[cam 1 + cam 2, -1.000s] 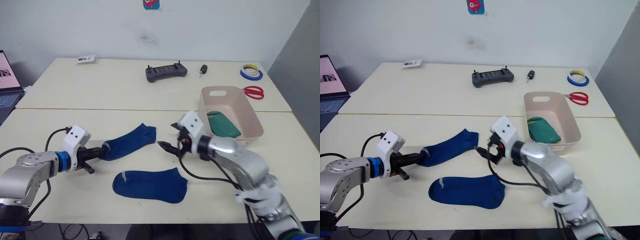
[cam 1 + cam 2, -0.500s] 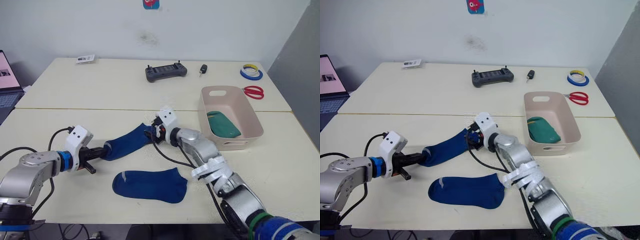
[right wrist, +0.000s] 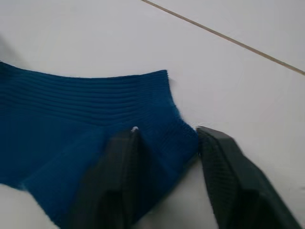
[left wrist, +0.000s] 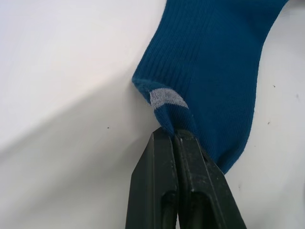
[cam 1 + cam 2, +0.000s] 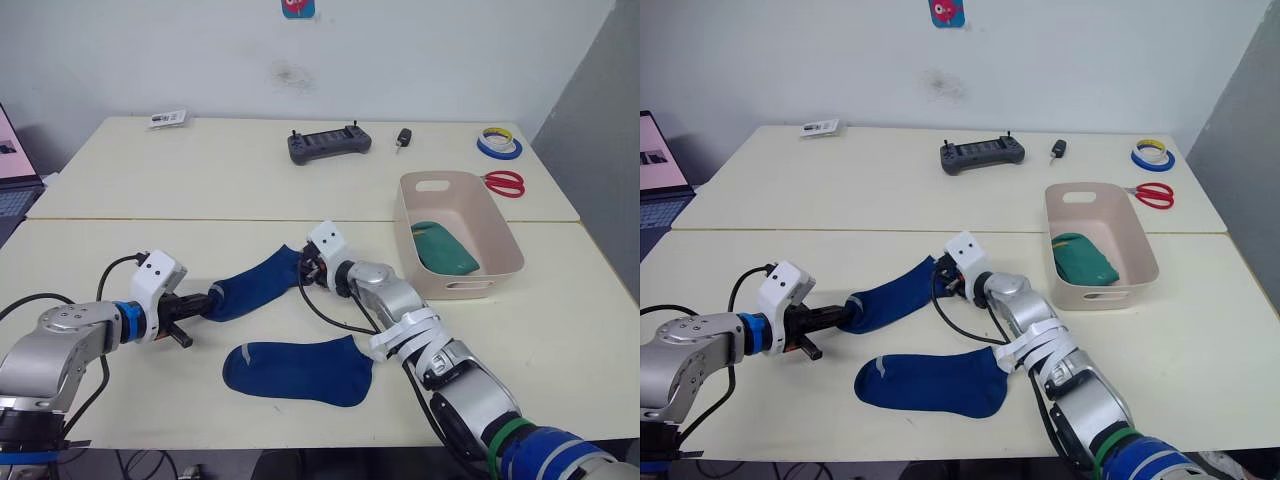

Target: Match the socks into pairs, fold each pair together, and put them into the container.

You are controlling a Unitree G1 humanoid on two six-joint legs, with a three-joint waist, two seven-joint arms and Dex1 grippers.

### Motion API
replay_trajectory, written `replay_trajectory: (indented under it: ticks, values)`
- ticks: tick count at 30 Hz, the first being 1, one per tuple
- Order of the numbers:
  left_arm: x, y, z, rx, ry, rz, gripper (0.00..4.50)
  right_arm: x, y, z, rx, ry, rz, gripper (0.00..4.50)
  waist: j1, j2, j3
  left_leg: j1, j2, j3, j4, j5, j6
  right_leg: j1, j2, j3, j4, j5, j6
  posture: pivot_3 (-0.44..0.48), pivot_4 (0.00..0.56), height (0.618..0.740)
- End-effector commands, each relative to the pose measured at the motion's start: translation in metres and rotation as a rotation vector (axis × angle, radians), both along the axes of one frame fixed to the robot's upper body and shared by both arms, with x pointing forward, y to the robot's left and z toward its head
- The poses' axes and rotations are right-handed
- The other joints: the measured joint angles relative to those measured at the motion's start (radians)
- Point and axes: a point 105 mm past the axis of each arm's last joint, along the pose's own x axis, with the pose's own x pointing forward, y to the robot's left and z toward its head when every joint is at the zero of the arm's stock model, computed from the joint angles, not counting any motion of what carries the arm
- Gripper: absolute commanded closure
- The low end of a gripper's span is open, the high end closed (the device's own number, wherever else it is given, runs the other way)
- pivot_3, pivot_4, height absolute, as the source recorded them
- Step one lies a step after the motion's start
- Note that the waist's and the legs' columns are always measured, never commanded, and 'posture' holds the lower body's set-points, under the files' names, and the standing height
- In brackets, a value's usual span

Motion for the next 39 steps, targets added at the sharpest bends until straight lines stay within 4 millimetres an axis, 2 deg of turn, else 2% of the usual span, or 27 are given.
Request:
replay_trajectory:
  ticks: [1,2,6,9,13,16,20,22,26,32,35,39]
  values:
    - [0.005,0.004,0.013,0.013,-0.054,0.011,4.5,-0.004,0.008,0.026,0.055,-0.084,0.04,4.1,0.0,0.0,0.0,0.0,0.0,0.0,0.0,0.0,0.0,0.0,0.0,0.0,0.0,0.0,0.0,0.0,0.15,0.74]
    - [0.006,0.005,0.015,0.014,-0.06,0.012,4.5,-0.005,0.007,0.028,0.062,-0.093,0.04,4.46,0.0,0.0,0.0,0.0,0.0,0.0,0.0,0.0,0.0,0.0,0.0,0.0,0.0,0.0,0.0,0.0,0.15,0.74]
    - [0.011,0.005,0.028,0.003,-0.109,-0.015,4.5,-0.013,0.002,0.045,0.108,-0.137,0.052,4.46,0.001,0.0,0.0,0.0,0.0,0.0,0.0,0.0,0.0,0.0,0.0,0.0,0.0,0.0,0.0,0.0,0.15,0.74]
    - [0.01,-0.006,0.044,-0.044,-0.158,-0.101,4.5,-0.027,-0.007,0.062,0.151,-0.176,0.065,4.46,0.002,0.0,0.0,-0.001,0.0,0.0,0.0,0.0,0.0,0.0,0.0,0.0,0.0,0.0,0.0,0.0,0.15,0.74]
    - [-0.006,-0.031,0.068,-0.145,-0.173,-0.273,4.5,-0.062,-0.031,0.084,0.217,-0.232,0.107,4.46,0.003,0.0,0.0,-0.001,0.0,0.0,0.0,0.0,0.0,0.0,0.0,0.0,-0.001,0.0,0.0,0.0,0.15,0.74]
    - [-0.026,-0.044,0.074,-0.189,-0.111,-0.363,4.5,-0.095,-0.051,0.09,0.246,-0.244,0.153,4.46,0.003,0.0,0.0,-0.002,0.0,-0.001,0.0,0.0,0.0,0.0,0.0,0.0,-0.002,0.0,0.0,0.0,0.15,0.74]
    - [-0.058,-0.051,0.062,-0.173,0.037,-0.475,4.5,-0.136,-0.075,0.084,0.249,-0.2,0.165,4.46,-0.002,0.001,0.001,0.0,0.0,0.0,-0.001,0.0,0.0,0.001,0.0,0.0,-0.002,0.0,0.0,0.0,0.15,0.74]
    - [-0.066,-0.051,0.053,-0.153,0.07,-0.49,4.5,-0.15,-0.079,0.079,0.241,-0.168,0.162,4.46,-0.003,0.002,0.001,0.001,0.0,0.0,-0.001,0.0,0.0,0.002,0.0,0.001,-0.002,0.0,0.0,0.0,0.15,0.74]
    - [-0.068,-0.049,0.031,-0.118,0.093,-0.478,4.5,-0.166,-0.087,0.052,0.168,-0.09,0.136,4.46,0.001,0.002,0.001,0.002,0.001,-0.001,-0.002,0.0,0.0,0.002,0.0,0.0,-0.002,0.0,0.0,0.0,0.15,0.74]
    - [-0.075,-0.045,-0.004,-0.057,0.155,-0.485,4.5,-0.176,-0.094,0.019,0.112,0.012,0.084,4.46,0.003,0.002,0.001,0.001,0.0,0.001,-0.002,0.0,0.0,0.002,0.0,0.001,-0.004,0.0,0.0,0.0,0.15,0.74]
    - [-0.067,-0.047,-0.007,-0.048,0.146,-0.481,4.5,-0.187,-0.097,0.005,0.09,0.065,0.083,4.46,0.007,0.001,0.001,0.001,0.0,0.0,-0.002,0.0,0.0,0.002,0.0,0.0,-0.004,0.0,0.0,0.0,0.15,0.74]
    - [-0.062,-0.05,0.004,-0.039,0.137,-0.502,4.5,-0.194,-0.102,0.003,0.098,0.074,0.073,4.46,0.017,0.0,0.001,0.0,0.0,0.001,-0.001,0.0,0.0,0.002,0.0,0.0,-0.004,-0.001,0.001,0.0,0.15,0.74]
